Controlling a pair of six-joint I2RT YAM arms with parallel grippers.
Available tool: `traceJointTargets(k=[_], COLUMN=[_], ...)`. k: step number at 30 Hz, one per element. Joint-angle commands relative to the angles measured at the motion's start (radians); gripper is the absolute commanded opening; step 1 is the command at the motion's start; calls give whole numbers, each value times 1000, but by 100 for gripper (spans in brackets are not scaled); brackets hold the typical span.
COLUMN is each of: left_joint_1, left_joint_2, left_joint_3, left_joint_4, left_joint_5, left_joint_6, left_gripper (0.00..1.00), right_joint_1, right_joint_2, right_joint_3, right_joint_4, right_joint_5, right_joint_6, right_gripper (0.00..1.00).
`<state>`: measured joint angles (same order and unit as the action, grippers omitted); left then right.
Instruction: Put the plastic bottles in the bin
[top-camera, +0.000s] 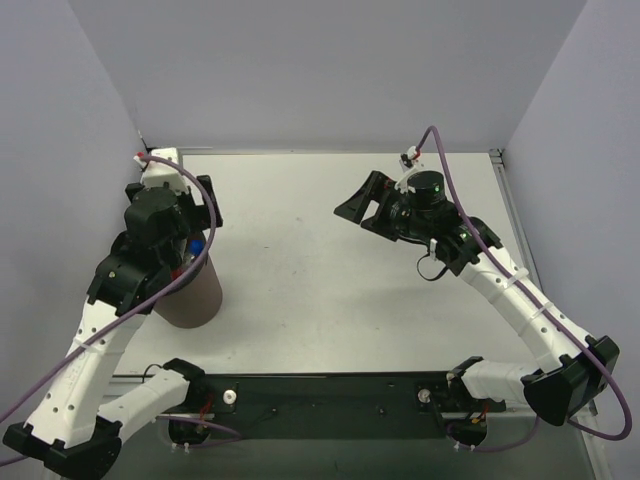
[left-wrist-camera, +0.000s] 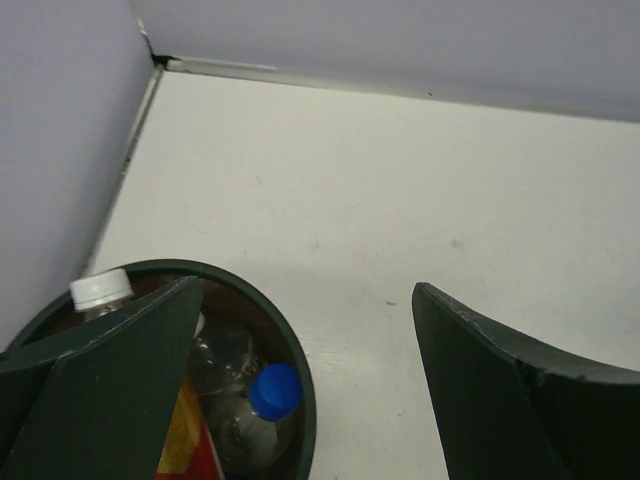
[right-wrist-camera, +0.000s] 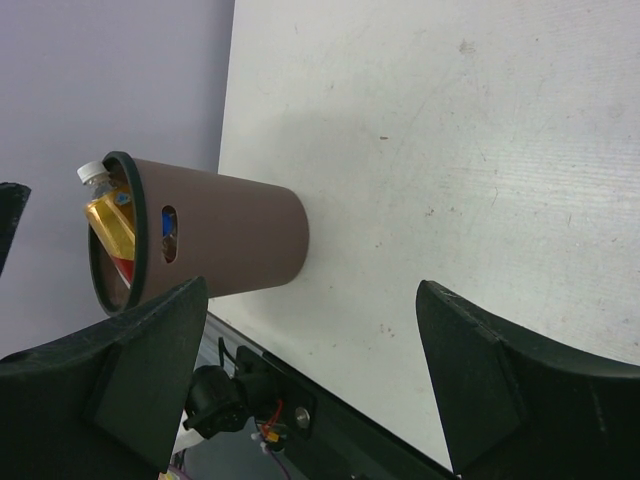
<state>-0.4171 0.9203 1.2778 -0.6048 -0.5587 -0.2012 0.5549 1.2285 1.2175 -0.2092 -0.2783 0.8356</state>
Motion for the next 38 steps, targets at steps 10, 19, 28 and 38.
traceJointTargets(k=[10, 19, 28, 38], left_joint_1=[-193, -310, -384, -388], left_joint_2=[98, 179, 272, 298], left_joint_3=[-61, -164, -160, -113], left_joint_4=[-10, 91, 97, 60], left_joint_5=[329, 373, 359, 319], left_joint_6=[-150, -213, -187, -170], left_gripper=[97, 97, 97, 97], right_joint_1=[-6, -4, -6, -4], right_joint_2=[-43, -107, -185, -193], right_joint_3=[-55, -115, -176, -162], right_joint_4=[34, -4, -55, -82], right_joint_5=[13, 48, 102, 131], right_joint_6=[-16, -29, -35, -46], right_gripper=[80, 81, 81, 81])
